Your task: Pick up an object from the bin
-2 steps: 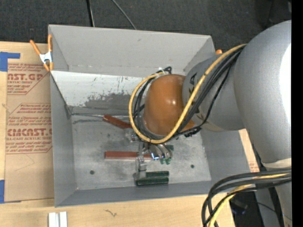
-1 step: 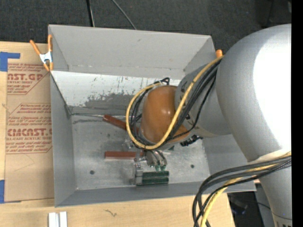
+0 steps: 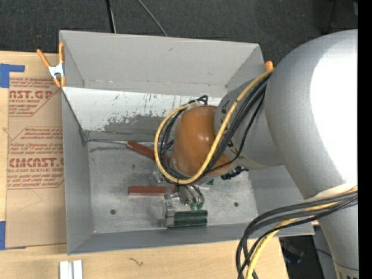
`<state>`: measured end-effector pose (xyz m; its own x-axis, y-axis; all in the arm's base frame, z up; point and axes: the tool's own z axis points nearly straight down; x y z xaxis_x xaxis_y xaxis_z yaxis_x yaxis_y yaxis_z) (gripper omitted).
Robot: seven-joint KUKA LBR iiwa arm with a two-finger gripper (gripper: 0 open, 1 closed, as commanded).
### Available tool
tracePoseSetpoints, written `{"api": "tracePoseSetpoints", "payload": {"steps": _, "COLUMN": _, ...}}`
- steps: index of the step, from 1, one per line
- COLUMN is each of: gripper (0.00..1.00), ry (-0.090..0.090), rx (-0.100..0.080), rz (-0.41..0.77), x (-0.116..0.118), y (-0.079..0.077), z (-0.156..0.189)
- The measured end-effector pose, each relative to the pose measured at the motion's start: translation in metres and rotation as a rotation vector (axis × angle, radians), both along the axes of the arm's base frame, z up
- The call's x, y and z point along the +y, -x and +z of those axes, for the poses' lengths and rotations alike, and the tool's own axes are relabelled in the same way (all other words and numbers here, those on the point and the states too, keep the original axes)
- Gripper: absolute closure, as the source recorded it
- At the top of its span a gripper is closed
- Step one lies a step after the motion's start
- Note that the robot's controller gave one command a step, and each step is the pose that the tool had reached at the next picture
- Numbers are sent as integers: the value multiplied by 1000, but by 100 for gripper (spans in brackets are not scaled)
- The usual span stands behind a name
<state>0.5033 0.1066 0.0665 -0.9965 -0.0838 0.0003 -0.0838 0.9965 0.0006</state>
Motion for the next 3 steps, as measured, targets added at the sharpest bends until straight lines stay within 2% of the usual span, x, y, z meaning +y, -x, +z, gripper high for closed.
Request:
{"api": "tracePoseSetpoints", "payload": {"steps": 1, "gripper": 100, "ry": 0, "rx": -1, "rz": 0, "x": 0, "y": 0, "z": 1}}
{"api": "tracePoseSetpoints", "payload": {"steps": 2, "gripper": 100, "ry": -2, "rx": -8, "rz": 1, "x": 1, "y": -2, "z": 109}}
{"api": "tracePoseSetpoints", "payload": {"steps": 3, "gripper": 100, "ry": -1, "rx": -3, "rz": 2, "x": 2, "y": -3, "z": 122}}
